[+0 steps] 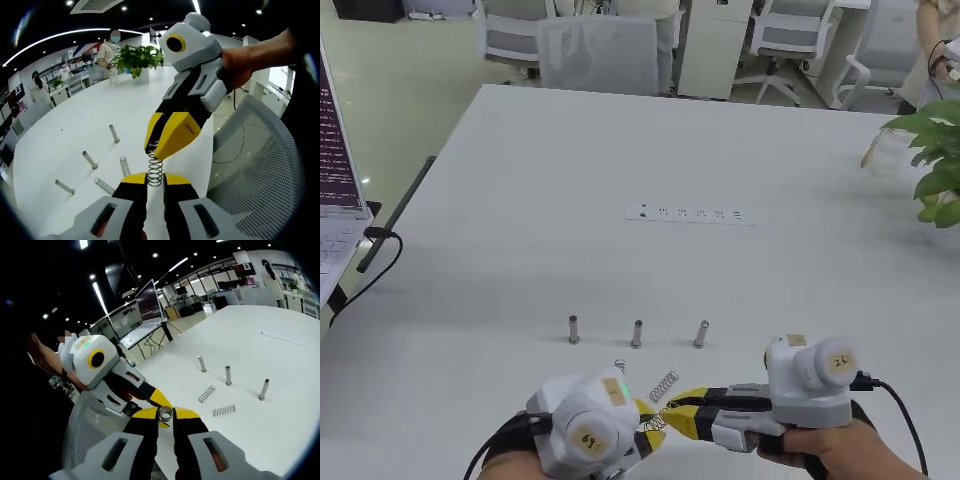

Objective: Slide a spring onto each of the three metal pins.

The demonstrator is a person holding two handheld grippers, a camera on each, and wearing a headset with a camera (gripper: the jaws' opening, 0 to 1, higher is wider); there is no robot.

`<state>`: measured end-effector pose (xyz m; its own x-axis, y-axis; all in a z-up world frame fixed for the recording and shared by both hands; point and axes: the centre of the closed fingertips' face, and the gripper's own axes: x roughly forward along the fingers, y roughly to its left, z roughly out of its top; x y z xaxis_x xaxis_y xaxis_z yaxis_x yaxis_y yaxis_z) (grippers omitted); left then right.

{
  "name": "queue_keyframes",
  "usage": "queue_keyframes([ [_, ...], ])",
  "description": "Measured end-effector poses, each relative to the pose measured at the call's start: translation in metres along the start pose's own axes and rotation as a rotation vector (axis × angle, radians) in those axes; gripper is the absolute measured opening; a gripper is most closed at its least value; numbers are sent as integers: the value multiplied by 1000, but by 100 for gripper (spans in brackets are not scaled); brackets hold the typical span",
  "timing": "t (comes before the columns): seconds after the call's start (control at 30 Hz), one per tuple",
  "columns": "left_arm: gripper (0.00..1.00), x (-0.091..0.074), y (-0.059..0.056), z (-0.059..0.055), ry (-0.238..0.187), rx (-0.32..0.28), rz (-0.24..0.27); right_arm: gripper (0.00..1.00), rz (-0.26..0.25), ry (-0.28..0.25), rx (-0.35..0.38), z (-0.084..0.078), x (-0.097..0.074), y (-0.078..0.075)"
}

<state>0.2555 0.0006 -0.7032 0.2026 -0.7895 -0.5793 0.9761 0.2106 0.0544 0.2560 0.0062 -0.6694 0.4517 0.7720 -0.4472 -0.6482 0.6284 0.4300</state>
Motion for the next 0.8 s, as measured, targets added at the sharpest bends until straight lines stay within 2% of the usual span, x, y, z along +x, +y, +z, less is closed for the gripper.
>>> queue_keyframes([
  [0.2, 3, 0, 0, 0, -3, -8, -4, 8, 0, -4, -1, 1, -3, 0],
  [0.53, 2, 2, -5, 3, -5, 35, -18, 9, 2, 14, -17, 0, -5, 1],
  [0.7, 2, 2, -7, 5, -14, 42, -30, 10, 0, 43, -86, 1, -7, 1],
  [0.8, 2, 2, -8, 7, -18, 49, -36, 15, 9, 53, -93, 2, -8, 3],
])
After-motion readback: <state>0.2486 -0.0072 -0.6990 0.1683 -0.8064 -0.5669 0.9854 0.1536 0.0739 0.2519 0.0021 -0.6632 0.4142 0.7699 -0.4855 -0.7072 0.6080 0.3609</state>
